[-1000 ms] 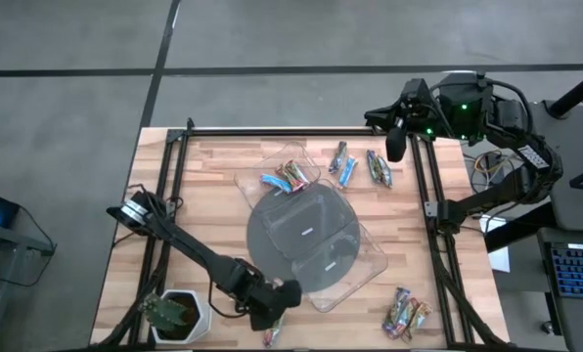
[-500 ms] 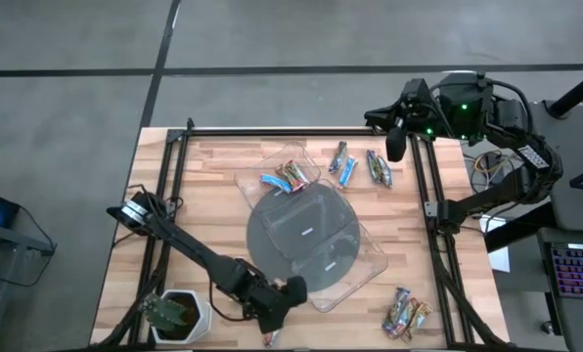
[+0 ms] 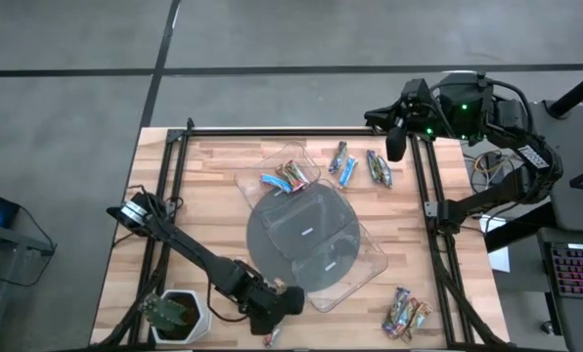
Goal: Pick and place Granola Bars by type
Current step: Put the red granola bar into the top transparent bin
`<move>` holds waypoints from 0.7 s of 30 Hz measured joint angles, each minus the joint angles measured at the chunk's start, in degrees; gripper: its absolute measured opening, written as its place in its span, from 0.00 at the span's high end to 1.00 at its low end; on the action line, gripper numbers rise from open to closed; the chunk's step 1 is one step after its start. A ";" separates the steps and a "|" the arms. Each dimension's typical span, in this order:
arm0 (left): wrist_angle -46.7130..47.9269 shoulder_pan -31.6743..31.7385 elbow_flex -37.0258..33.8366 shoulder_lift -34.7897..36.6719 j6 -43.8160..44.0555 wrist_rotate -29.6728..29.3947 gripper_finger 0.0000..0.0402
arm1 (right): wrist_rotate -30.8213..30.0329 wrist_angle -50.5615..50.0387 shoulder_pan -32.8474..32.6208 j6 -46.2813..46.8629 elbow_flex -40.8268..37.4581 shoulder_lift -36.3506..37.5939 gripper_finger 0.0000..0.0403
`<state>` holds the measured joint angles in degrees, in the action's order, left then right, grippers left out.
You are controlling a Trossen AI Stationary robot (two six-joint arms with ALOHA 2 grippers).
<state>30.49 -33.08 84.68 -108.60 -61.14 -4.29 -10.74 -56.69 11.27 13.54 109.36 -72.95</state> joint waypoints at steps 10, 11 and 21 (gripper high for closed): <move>-5.86 -0.81 -1.92 -0.63 -1.45 4.87 0.38 | 0.00 0.00 0.00 -0.17 0.00 0.02 0.98; -5.94 -0.94 -1.98 -1.18 -1.34 4.87 0.38 | 0.00 0.00 0.00 -0.17 0.00 0.02 0.98; -5.50 -0.94 -2.58 -5.81 -5.21 3.45 0.38 | -0.04 0.03 0.00 -0.17 0.00 0.02 0.98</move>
<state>25.00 -34.02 82.11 -114.41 -66.35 -0.84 -10.79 -56.66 11.27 13.37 109.36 -72.93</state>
